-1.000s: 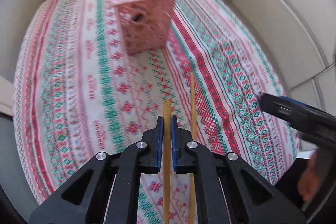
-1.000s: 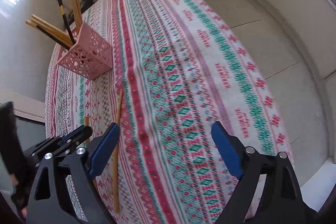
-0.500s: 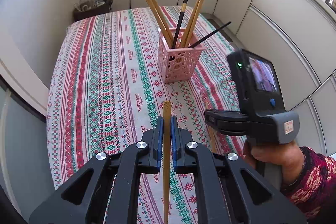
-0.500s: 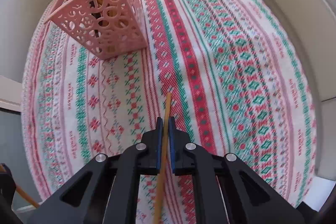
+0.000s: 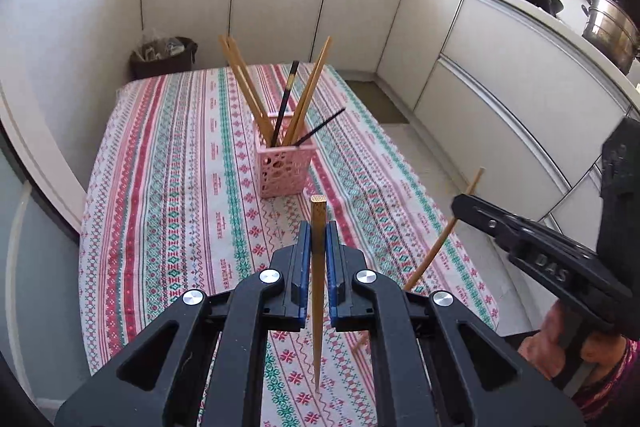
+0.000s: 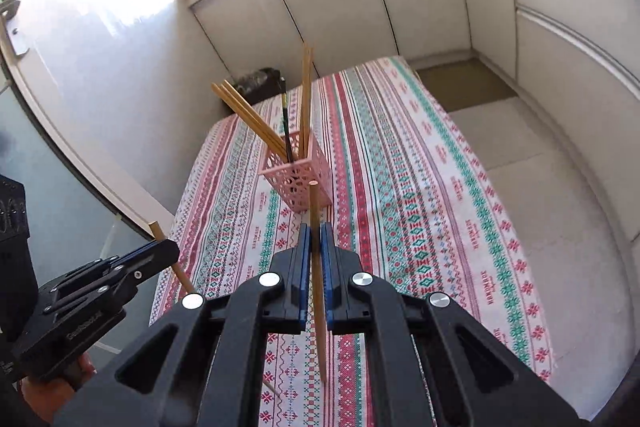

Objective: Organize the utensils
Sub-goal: 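Lift the chopstick upright with the left gripper and carry it over the basket, then open the left gripper to drop the chopstick into the basket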

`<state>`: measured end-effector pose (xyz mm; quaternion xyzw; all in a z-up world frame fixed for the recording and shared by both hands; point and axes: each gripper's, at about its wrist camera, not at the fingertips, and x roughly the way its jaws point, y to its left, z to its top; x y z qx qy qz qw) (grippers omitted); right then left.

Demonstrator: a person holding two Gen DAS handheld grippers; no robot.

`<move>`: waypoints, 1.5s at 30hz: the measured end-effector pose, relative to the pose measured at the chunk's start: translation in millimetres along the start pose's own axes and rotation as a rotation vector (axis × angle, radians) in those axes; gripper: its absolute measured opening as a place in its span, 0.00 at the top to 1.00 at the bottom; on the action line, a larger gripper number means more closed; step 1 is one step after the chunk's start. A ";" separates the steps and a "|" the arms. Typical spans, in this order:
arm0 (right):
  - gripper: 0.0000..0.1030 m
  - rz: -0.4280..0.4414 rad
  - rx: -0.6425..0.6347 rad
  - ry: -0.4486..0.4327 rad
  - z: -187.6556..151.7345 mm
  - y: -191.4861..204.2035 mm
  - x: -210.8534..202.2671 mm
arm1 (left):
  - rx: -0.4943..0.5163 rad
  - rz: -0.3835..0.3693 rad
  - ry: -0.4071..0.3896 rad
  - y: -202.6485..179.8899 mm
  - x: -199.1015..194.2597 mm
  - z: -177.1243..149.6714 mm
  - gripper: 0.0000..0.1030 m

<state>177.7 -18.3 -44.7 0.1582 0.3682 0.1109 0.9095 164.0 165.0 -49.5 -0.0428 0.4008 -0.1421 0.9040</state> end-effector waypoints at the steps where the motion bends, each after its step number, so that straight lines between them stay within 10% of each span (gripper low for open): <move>1: 0.95 0.006 -0.014 -0.023 2.9 1.7 -8.8 | -0.006 0.004 -0.023 -2.9 -5.5 2.5 0.94; 27: 0.94 0.047 -0.049 -0.283 189.6 12.9 -17.0 | 0.012 0.194 -0.303 -13.5 4.5 163.3 0.94; 35: 0.94 0.047 -0.055 -0.253 196.0 13.4 37.4 | -0.005 0.199 -0.210 1.2 45.4 154.8 0.86; 45: 0.94 0.046 -0.104 -0.237 191.3 34.9 69.0 | -0.034 0.201 -0.291 10.1 28.7 158.7 0.72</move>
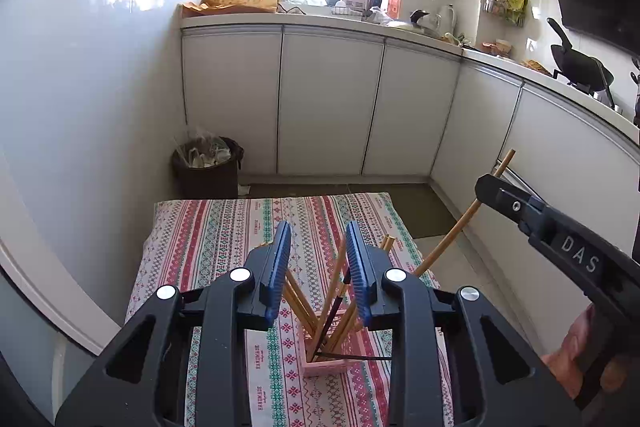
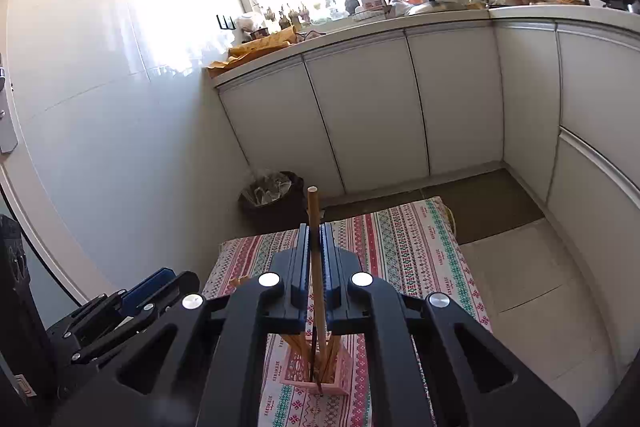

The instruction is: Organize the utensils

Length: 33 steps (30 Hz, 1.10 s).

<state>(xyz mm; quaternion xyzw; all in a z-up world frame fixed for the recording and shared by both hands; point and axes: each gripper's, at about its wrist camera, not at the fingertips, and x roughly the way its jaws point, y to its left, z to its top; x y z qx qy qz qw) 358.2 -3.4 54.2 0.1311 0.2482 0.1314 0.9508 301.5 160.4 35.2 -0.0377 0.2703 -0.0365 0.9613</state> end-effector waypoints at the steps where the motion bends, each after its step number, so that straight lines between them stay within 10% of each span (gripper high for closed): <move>1: 0.94 0.004 -0.002 0.010 -2.6 2.1 2.7 | -0.001 0.004 -0.003 0.7 -0.3 0.9 0.72; 20: 0.89 -0.062 -0.063 0.076 -34.1 15.4 -12.0 | -0.039 0.038 0.024 17.9 -14.2 -19.8 0.55; 25: 0.54 -0.070 -0.062 0.065 -48.7 17.0 -30.9 | -0.044 0.048 0.020 18.8 -28.8 -31.1 0.43; 33: 0.53 -0.122 -0.081 0.083 -74.4 12.4 -52.8 | -0.035 0.050 0.024 15.5 -50.6 -47.7 0.37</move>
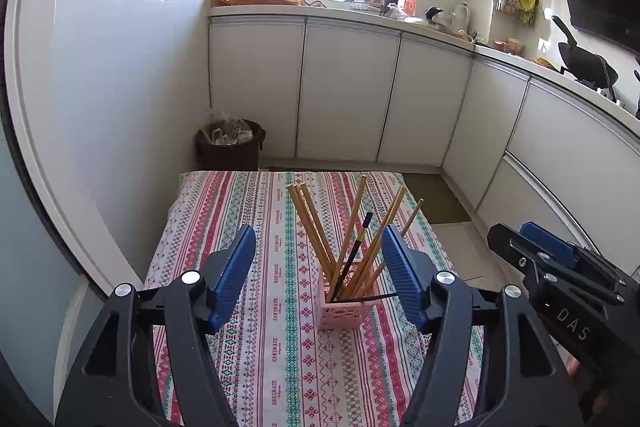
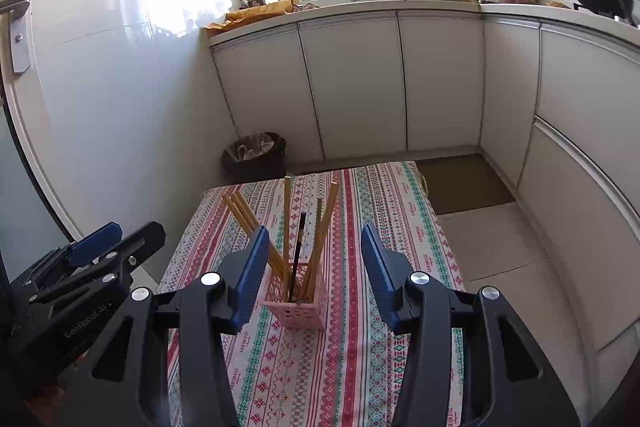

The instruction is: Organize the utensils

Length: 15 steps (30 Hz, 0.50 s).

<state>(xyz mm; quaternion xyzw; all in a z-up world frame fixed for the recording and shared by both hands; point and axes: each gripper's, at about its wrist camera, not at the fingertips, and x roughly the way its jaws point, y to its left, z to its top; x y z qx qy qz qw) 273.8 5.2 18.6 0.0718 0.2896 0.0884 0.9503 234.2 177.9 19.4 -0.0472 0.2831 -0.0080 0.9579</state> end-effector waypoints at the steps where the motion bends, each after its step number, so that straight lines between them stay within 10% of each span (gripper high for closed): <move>1: 0.53 -0.009 -0.002 0.005 -3.4 -1.2 -1.6 | 0.002 0.002 -0.002 -0.3 -2.9 -2.1 0.36; 15: 0.27 -0.061 0.051 0.019 -42.2 -19.6 -28.5 | 0.015 0.045 -0.010 -7.7 -39.7 -34.6 0.09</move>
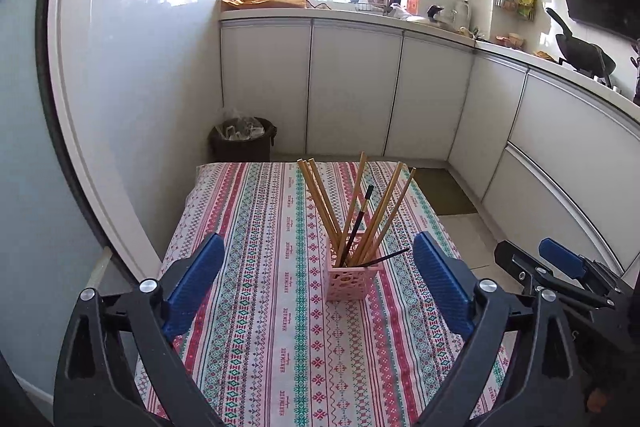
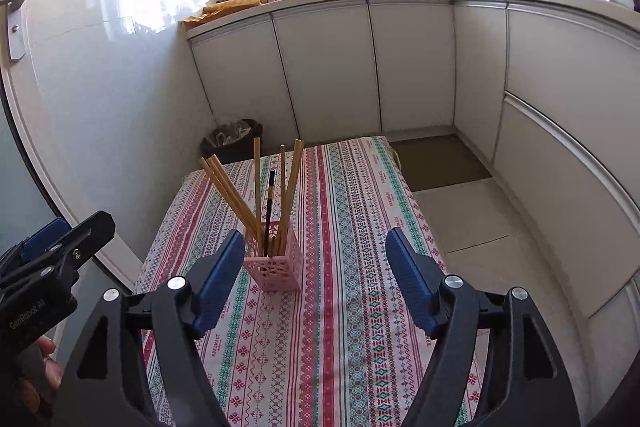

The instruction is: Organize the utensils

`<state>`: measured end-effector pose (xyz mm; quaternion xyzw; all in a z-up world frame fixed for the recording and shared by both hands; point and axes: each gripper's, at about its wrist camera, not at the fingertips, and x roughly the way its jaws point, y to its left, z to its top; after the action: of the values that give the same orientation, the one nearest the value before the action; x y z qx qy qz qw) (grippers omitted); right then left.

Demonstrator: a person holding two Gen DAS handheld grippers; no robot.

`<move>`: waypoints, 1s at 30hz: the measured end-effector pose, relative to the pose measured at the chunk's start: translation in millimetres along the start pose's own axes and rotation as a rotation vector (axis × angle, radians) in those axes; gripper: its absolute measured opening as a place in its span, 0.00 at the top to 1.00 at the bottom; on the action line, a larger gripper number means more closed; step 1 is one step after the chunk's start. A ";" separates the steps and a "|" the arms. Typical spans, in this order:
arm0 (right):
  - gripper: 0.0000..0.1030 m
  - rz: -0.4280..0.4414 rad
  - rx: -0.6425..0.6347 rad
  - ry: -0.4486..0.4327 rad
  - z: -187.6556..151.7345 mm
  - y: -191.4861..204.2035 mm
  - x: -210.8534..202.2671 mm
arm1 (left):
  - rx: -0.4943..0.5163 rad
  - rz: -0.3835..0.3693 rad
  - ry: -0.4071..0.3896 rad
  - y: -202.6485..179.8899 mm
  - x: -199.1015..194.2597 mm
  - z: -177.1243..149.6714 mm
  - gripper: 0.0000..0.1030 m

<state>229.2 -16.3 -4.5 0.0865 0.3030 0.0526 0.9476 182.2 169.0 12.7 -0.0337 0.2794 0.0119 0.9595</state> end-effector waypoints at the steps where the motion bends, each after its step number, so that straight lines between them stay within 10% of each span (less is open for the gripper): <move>1: 0.25 -0.003 0.003 -0.001 -2.3 -0.6 -2.5 | 0.002 0.004 0.001 -0.9 -2.3 -2.7 0.08; 30: 0.16 -0.123 0.098 0.103 -97.1 -45.1 -45.3 | 0.008 0.052 0.085 -20.9 -38.8 -83.4 0.07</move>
<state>138.0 -54.6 -65.5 0.1112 0.3582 -0.0165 0.9268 105.8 142.1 -35.4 -0.0232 0.3206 0.0342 0.9463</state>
